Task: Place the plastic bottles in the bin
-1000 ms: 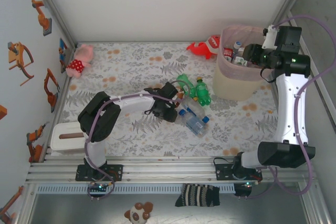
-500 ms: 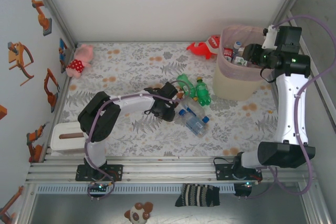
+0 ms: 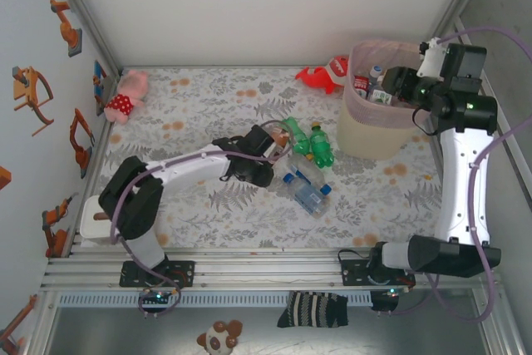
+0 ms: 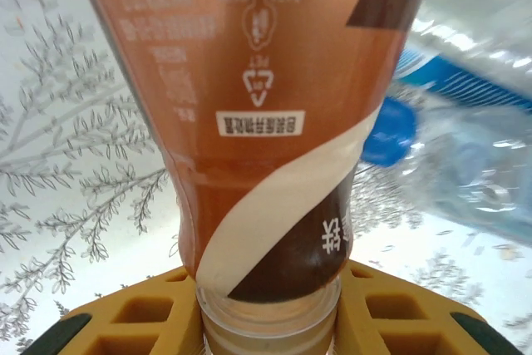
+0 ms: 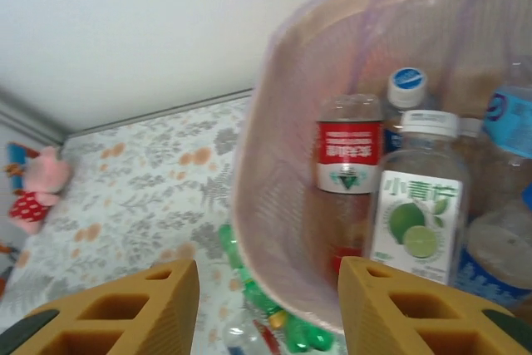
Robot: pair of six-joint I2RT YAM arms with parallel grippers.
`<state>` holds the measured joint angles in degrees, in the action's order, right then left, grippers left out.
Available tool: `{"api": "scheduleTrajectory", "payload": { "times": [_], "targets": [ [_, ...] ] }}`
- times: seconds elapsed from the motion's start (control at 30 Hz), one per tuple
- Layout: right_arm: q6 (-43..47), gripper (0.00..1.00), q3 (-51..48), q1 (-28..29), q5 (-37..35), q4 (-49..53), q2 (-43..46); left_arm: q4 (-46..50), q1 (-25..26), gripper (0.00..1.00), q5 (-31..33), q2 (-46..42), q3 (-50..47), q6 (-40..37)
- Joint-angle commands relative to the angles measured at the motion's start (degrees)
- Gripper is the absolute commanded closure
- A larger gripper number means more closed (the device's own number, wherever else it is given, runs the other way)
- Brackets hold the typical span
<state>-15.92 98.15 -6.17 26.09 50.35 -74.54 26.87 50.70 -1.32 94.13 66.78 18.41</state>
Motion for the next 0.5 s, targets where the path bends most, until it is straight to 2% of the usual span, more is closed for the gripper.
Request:
{"api": "scheduleTrajectory", "payload": {
  "times": [0.0,0.13,0.27,0.47],
  "targets": [
    [-3.5,0.52,-2.5,1.3,8.0,-7.3,2.4,-5.8,0.1,0.72,-2.8,-5.1,-1.7,-3.3],
    [-5.0,0.5,-5.8,4.4,13.4,-13.9,4.4,-12.8,0.1,0.72,-6.9,-10.7,-4.0,-5.1],
    [-4.5,0.45,-7.7,8.9,17.7,-18.6,5.5,-19.3,0.0,0.72,-14.1,-15.5,-5.9,-7.9],
    [-3.9,0.33,-10.0,15.5,22.7,-26.1,7.1,-27.9,0.0,0.73,-23.8,-20.5,-7.9,-10.6]
  ]
}}
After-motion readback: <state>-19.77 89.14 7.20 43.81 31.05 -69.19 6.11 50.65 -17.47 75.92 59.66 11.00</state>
